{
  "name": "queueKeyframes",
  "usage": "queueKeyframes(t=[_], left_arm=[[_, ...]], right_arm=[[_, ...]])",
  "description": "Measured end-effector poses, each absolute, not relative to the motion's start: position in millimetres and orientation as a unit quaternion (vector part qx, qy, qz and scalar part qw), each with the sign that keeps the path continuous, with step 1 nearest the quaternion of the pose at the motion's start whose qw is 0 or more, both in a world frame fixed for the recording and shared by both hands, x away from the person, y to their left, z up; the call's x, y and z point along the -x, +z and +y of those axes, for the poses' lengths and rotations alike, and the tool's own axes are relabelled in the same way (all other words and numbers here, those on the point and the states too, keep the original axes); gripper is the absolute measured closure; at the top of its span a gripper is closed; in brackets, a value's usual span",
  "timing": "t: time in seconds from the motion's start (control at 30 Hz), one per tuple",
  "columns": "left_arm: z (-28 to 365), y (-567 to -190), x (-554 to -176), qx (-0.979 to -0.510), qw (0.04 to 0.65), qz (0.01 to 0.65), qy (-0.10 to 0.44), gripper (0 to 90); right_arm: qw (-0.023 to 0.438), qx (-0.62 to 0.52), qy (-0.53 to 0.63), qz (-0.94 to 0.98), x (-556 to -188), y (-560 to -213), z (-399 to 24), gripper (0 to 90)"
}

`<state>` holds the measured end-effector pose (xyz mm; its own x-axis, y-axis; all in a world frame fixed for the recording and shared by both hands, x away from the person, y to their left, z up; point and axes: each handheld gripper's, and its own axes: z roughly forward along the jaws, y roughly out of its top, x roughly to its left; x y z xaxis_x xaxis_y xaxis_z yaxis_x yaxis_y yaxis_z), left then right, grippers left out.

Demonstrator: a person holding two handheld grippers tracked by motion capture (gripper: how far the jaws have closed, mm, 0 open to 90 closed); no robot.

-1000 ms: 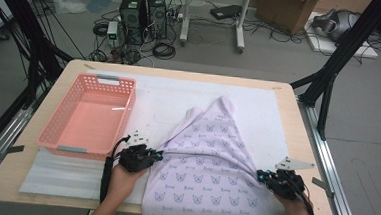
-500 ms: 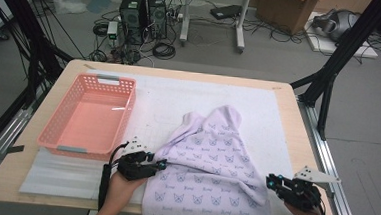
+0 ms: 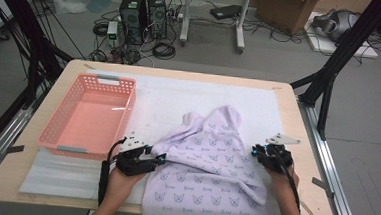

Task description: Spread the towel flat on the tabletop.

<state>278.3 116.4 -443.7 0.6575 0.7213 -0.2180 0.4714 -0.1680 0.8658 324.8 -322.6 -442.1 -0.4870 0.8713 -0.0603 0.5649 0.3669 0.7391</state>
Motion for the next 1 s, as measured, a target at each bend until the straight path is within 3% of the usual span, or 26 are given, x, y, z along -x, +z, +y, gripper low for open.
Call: queueKeyframes(t=[0.17, 0.4, 0.6, 0.7, 0.73, 0.8, 0.93, 1.0], left_arm=[[117.5, -444.2, -280.4, -0.753, 0.511, 0.397, 0.122, 49.6], [116.7, -445.0, -280.9, -0.753, 0.511, 0.397, 0.119, 49.6], [116.4, -445.0, -280.0, -0.754, 0.510, 0.397, 0.119, 49.6], [115.6, -445.7, -280.2, -0.753, 0.510, 0.398, 0.117, 49.6], [115.2, -446.0, -280.4, -0.754, 0.510, 0.398, 0.117, 49.7], [114.6, -446.6, -280.7, -0.755, 0.508, 0.397, 0.116, 49.8], [114.1, -446.9, -280.1, -0.757, 0.506, 0.397, 0.117, 49.9], [114.4, -447.3, -279.8, -0.757, 0.507, 0.397, 0.117, 50.1]], right_arm=[[0.226, -0.449, 0.328, 0.800, -344.4, -445.0, -309.4, 80.7], [0.174, -0.427, 0.370, 0.807, -347.4, -442.0, -290.0, 77.7], [0.164, -0.421, 0.374, 0.810, -349.0, -442.5, -273.1, 57.7], [0.137, -0.443, 0.384, 0.799, -352.5, -445.3, -273.0, 57.0], [0.124, -0.450, 0.388, 0.795, -353.5, -446.0, -272.8, 59.3], [0.115, -0.442, 0.387, 0.801, -353.5, -446.3, -269.9, 86.6], [0.110, -0.435, 0.385, 0.807, -352.1, -445.4, -268.9, 88.1], [0.139, -0.441, 0.354, 0.813, -351.1, -441.4, -277.5, 88.4]])
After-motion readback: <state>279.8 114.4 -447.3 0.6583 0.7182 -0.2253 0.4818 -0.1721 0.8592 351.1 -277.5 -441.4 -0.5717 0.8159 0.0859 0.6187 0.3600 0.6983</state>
